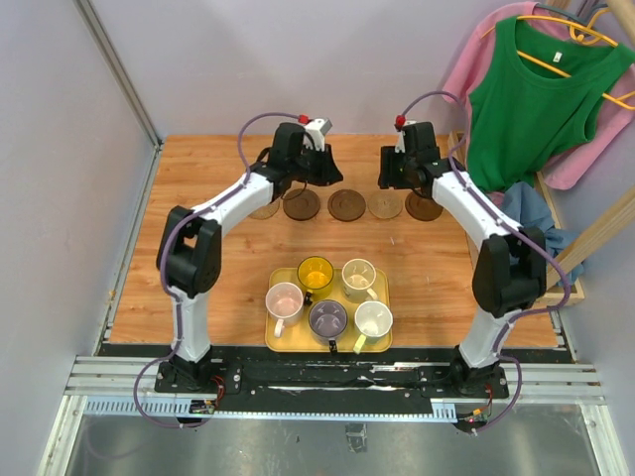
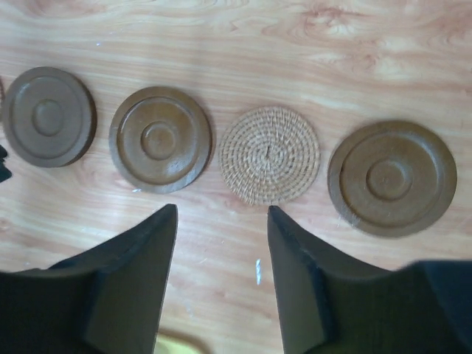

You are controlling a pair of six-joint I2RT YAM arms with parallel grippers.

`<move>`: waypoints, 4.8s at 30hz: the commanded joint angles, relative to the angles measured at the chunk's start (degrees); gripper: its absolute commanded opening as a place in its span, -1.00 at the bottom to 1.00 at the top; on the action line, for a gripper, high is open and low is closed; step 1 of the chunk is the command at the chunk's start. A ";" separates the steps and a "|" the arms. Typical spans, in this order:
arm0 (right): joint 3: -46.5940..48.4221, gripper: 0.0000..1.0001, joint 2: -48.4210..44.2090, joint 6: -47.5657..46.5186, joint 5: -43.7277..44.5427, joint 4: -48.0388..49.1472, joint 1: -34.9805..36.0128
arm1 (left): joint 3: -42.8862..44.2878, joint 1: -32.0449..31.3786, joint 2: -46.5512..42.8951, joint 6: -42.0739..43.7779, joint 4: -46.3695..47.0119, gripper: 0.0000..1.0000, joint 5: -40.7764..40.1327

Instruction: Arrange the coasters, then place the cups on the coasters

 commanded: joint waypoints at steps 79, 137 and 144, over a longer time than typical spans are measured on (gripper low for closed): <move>-43.05 0.27 -30.59 2.96 -6.93 -3.56 24.19 | -67.84 -0.50 -62.21 -4.31 12.35 0.82 -32.11; -34.48 -0.99 -34.96 -7.91 28.01 15.01 18.90 | -65.35 -0.50 -59.52 -2.91 16.07 0.82 -31.15; -32.49 -0.99 -26.67 -9.59 24.79 26.11 7.77 | -63.31 -0.50 -56.75 -1.98 17.92 0.82 -31.28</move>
